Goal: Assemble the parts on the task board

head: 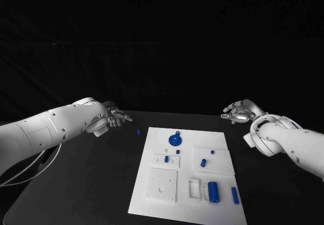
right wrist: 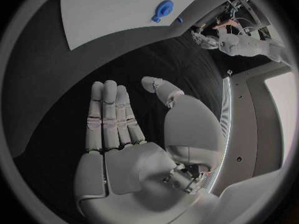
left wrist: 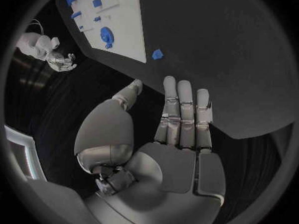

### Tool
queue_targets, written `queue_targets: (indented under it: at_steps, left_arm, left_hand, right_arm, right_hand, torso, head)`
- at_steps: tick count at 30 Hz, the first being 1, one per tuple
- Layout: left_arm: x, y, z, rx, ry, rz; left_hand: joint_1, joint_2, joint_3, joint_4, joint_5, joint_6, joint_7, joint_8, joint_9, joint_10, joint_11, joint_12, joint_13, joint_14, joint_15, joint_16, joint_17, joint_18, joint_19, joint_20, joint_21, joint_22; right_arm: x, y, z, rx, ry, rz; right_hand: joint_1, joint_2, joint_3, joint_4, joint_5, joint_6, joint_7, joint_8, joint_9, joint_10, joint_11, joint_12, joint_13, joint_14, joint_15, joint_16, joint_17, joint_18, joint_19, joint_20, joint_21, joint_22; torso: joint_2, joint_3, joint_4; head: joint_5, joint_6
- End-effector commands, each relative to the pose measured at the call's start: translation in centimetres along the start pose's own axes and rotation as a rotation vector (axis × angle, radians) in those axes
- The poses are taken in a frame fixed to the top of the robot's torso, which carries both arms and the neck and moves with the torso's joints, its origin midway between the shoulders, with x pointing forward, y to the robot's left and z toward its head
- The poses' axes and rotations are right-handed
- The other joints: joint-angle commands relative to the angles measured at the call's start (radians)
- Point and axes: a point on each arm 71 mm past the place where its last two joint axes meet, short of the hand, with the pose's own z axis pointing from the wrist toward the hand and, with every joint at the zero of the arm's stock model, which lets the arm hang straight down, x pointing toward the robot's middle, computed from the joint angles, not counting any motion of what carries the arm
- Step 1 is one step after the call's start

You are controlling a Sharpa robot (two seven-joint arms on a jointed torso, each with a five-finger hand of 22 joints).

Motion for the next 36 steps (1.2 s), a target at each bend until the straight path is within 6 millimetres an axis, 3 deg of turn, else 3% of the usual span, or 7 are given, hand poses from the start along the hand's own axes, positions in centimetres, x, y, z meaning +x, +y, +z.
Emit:
queue_targets:
  at_steps: [1, 10, 20, 27, 32, 36]
  left_arm:
    - [0.5, -0.4, 0.4, -0.007, 0.077, 0.012]
    - [2.0, -1.4, 1.7, -0.028, 0.158, 0.027]
    - [3.8, -1.9, 2.3, -0.050, 0.219, 0.048]
    - [4.0, -1.9, 2.5, -0.059, 0.228, 0.050]
    - [4.0, -1.9, 2.7, -0.063, 0.220, 0.039]
    - [4.1, -1.9, 2.8, -0.064, 0.226, 0.029]
  left_hand:
    - [-0.019, 0.020, -0.014, 0.028, 0.003, 0.024, -0.007, 0.005, -0.003, 0.016, -0.005, -0.001, 0.002, 0.017, -0.003, 0.002, 0.006, -0.003, 0.002, -0.098, -0.003, 0.002]
    - [-0.038, 0.066, -0.086, 0.084, 0.002, 0.068, -0.021, -0.004, -0.017, 0.051, -0.019, 0.001, 0.009, 0.037, -0.019, 0.017, 0.021, 0.005, 0.014, -0.112, 0.007, 0.012]
    - [0.015, 0.123, -0.181, 0.135, 0.015, 0.124, -0.040, -0.009, -0.027, 0.096, -0.040, 0.048, 0.047, 0.068, -0.050, 0.076, 0.057, 0.013, 0.044, -0.137, 0.034, 0.034]
    - [0.051, 0.151, -0.228, 0.173, 0.031, 0.135, -0.042, -0.017, -0.032, 0.096, -0.041, 0.063, 0.059, 0.068, -0.056, 0.089, 0.063, 0.012, 0.045, -0.145, 0.039, 0.042]
    - [0.171, 0.167, -0.333, 0.297, 0.045, 0.146, -0.044, -0.029, -0.036, 0.094, -0.043, 0.069, 0.065, 0.068, -0.060, 0.094, 0.062, 0.009, 0.049, -0.153, 0.037, 0.053]
    - [0.186, 0.175, -0.352, 0.308, 0.047, 0.148, -0.044, -0.030, -0.036, 0.095, -0.042, 0.069, 0.065, 0.069, -0.060, 0.094, 0.061, 0.008, 0.051, -0.153, 0.036, 0.054]
  right_arm:
    - [0.1, 0.1, 0.0, -0.013, 0.008, -0.001]
    - [0.3, 0.4, 0.1, -0.018, 0.012, 0.001]
    - [0.5, 0.5, 0.1, -0.021, 0.015, 0.002]
    - [0.5, 0.6, 0.1, -0.022, 0.015, 0.002]
    - [0.6, 0.7, 0.1, -0.026, 0.016, -0.001]
    - [0.6, 0.7, 0.1, -0.026, 0.016, -0.001]
  right_hand:
    - [-0.001, 0.009, 0.003, -0.006, 0.007, -0.001, 0.007, -0.002, -0.001, -0.006, 0.002, 0.006, -0.001, -0.007, 0.001, -0.004, 0.000, 0.007, 0.000, 0.003, -0.004, 0.024]
    - [-0.001, 0.009, 0.003, -0.006, 0.007, -0.001, 0.007, -0.002, -0.001, -0.006, 0.002, 0.007, -0.002, -0.007, 0.001, -0.004, 0.000, 0.007, 0.000, 0.003, -0.004, 0.024]
    - [-0.001, 0.010, 0.003, -0.006, 0.007, -0.001, 0.007, -0.002, -0.001, -0.006, 0.002, 0.007, -0.002, -0.007, 0.001, -0.004, 0.000, 0.007, 0.000, 0.003, -0.004, 0.024]
    - [-0.001, 0.010, 0.004, -0.006, 0.007, -0.001, 0.007, -0.002, -0.001, -0.006, 0.002, 0.007, -0.002, -0.008, 0.001, -0.004, 0.000, 0.007, 0.000, 0.003, -0.004, 0.024]
    - [-0.001, 0.010, 0.004, -0.006, 0.007, -0.001, 0.007, -0.002, -0.001, -0.006, 0.002, 0.007, -0.003, -0.008, 0.001, -0.004, -0.001, 0.007, 0.000, 0.003, -0.004, 0.024]
    - [-0.001, 0.010, 0.004, -0.006, 0.007, -0.001, 0.007, -0.002, -0.001, -0.006, 0.002, 0.007, -0.003, -0.008, 0.001, -0.004, -0.001, 0.007, 0.000, 0.003, -0.004, 0.024]
  torso:
    - [0.001, 0.0012, -0.0022]
    - [0.002, 0.0005, -0.0025]
    - [0.004, -0.0008, -0.0026]
    - [0.003, -0.0015, -0.0020]
    - [0.003, -0.0015, -0.0016]
    - [0.003, -0.0012, -0.0024]
  head:
    - [0.004, -0.001]
    - [0.007, 0.000]
    - [0.008, -0.004]
    - [0.006, -0.008]
    - [0.006, -0.009]
    - [0.005, -0.009]
